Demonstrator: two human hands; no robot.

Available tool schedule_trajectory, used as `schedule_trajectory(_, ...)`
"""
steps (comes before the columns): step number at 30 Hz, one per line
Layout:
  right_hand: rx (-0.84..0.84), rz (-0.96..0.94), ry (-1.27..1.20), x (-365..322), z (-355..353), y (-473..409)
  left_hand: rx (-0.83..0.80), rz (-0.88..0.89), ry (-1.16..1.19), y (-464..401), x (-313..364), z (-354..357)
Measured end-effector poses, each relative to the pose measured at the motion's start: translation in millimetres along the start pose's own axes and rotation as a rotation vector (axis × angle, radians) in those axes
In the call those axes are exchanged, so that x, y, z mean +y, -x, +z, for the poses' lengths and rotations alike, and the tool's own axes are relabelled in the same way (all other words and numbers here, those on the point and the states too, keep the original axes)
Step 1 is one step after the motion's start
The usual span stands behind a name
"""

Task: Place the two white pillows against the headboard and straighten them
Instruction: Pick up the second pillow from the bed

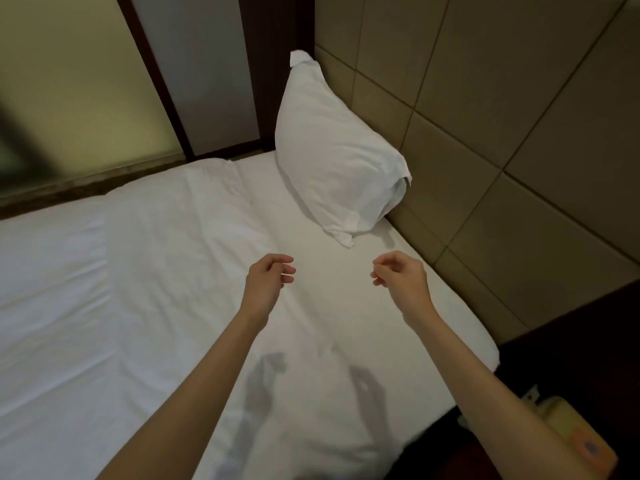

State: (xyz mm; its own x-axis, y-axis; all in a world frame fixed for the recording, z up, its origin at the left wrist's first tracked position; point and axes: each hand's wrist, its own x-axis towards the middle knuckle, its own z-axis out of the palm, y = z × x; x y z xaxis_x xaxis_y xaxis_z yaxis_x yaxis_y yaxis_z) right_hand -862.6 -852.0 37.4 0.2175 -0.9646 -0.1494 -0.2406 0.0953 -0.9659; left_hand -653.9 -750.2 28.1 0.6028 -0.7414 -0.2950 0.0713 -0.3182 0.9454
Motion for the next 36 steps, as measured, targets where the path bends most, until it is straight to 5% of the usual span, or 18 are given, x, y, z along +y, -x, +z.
schedule_trajectory(18,-0.376,0.212,0.1,65.2,38.4,104.8,0.269,-0.25,0.094,146.6,-123.4,-66.4)
schedule_trajectory(36,-0.608,0.316,0.206,95.2,247.7,332.0,0.482,-0.416,0.167,303.8,-260.4,-314.1)
